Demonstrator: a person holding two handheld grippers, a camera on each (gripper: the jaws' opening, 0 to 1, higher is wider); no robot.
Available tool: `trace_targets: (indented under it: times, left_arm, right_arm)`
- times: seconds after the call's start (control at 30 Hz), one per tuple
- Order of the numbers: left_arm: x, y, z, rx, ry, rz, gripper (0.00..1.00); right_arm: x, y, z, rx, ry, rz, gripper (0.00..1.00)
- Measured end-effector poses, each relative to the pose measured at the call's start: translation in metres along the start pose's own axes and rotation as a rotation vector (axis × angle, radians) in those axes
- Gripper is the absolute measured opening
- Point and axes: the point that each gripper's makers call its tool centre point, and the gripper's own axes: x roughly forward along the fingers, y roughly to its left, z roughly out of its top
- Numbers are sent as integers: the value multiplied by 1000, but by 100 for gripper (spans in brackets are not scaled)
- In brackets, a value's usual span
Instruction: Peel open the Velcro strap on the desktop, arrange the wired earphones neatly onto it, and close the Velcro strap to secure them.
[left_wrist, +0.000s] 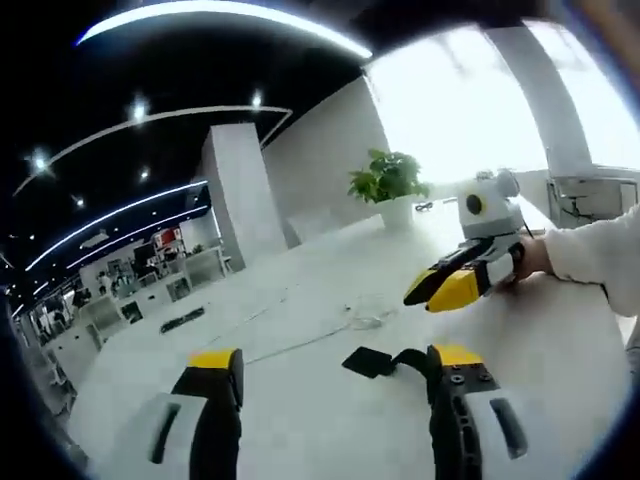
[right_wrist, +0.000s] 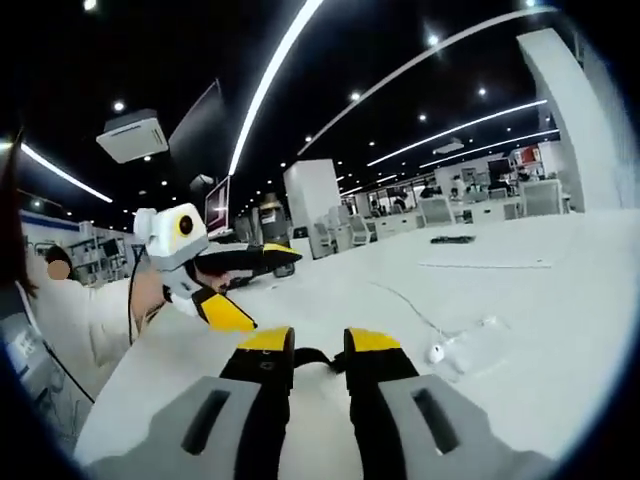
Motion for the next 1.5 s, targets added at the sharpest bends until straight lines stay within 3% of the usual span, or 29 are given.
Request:
trace_targets:
  times: [0.13, 0.2, 0.3, 0.43, 0.53, 0.63, 0.93, 1.5]
  left_arm:
    - [16, -4, 5, 30, 35, -36, 70]
    - [25, -5, 7, 60, 46, -47, 68]
    - [39, 2, 6, 142, 73, -29, 67]
    - [53, 8, 5, 211, 93, -7, 61]
    - [67, 15, 3, 244, 136, -15, 64]
    - [81, 24, 4, 285, 183, -9, 61]
    - [106, 21, 1, 353, 223, -36, 60]
    - [124, 22, -15, 284, 281, -81, 50]
  right_arm:
    - [-3, -8, 6, 4, -18, -27, 21]
    - [-7, -22, 9, 0, -31, -98, 21]
    - [-15, -37, 19, 22, -74, -150, 21]
    - [-28, -48, 40, 111, -174, -159, 21]
    - [-36, -60, 46, 66, -201, -211, 20]
    - [-39, -64, 49, 90, -223, -214, 20]
    - [-31, -63, 45, 51, -196, -210, 21]
    - [-26, -56, 31, 58, -133, -187, 21]
